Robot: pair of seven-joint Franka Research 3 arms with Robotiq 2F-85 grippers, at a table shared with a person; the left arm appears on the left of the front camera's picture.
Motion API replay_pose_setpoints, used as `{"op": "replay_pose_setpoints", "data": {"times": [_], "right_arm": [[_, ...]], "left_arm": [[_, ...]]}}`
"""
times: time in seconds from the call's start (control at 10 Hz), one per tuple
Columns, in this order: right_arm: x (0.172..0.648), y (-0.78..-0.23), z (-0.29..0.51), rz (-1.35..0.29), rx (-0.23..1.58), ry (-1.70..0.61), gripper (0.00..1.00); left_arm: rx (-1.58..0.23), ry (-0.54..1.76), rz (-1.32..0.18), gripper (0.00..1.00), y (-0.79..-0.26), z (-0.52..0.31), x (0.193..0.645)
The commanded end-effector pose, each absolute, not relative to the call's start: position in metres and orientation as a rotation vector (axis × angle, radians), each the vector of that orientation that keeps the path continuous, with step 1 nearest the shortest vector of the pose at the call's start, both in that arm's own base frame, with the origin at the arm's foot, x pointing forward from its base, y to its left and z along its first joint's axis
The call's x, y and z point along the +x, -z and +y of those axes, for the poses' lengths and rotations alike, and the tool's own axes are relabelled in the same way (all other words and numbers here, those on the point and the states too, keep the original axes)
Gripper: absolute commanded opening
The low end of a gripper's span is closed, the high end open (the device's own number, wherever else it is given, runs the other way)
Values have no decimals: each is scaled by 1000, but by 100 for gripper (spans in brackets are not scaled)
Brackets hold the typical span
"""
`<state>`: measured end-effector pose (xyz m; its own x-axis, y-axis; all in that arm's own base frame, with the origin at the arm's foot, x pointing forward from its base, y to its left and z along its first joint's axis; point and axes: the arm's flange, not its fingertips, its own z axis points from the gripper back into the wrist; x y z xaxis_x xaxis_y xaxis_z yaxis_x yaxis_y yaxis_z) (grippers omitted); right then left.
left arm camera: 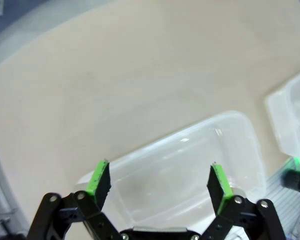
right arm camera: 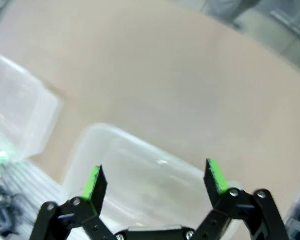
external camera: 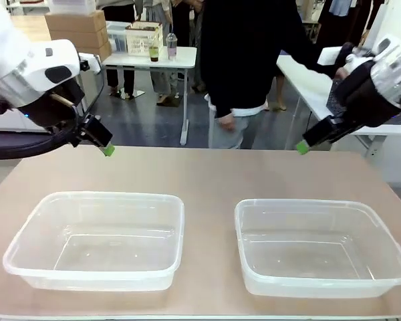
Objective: Sort the waste into each basket.
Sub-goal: Pick up the Organizing box on the left side of the table and lift it.
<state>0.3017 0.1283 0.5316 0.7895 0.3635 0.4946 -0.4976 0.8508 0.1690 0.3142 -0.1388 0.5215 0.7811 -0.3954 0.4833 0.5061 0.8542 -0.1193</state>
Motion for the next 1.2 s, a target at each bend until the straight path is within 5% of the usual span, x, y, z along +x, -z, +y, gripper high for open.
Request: {"op": "replay_pose_setpoints", "data": {"times": [0.0, 0.3, 0.5, 0.6, 1.1], "right_arm": [[283, -553, 87, -350, 970, -349, 100], [237, -532, -22, -427, 1571, 180, 100], [215, -521, -39, -502, 1544, 295, 100], [251, -577, -29, -411, 1143, -238, 100], [251, -577, -29, -411, 1143, -238, 100]], "left_arm": [[-766, 443, -380, 100, -551, -81, 296], [-1325, -14, -505, 100, -543, 24, 283], [-1334, -129, -534, 100, -545, 44, 286], [-1091, 214, -480, 100, -562, 40, 282], [-1091, 214, -480, 100, -562, 40, 282]]}}
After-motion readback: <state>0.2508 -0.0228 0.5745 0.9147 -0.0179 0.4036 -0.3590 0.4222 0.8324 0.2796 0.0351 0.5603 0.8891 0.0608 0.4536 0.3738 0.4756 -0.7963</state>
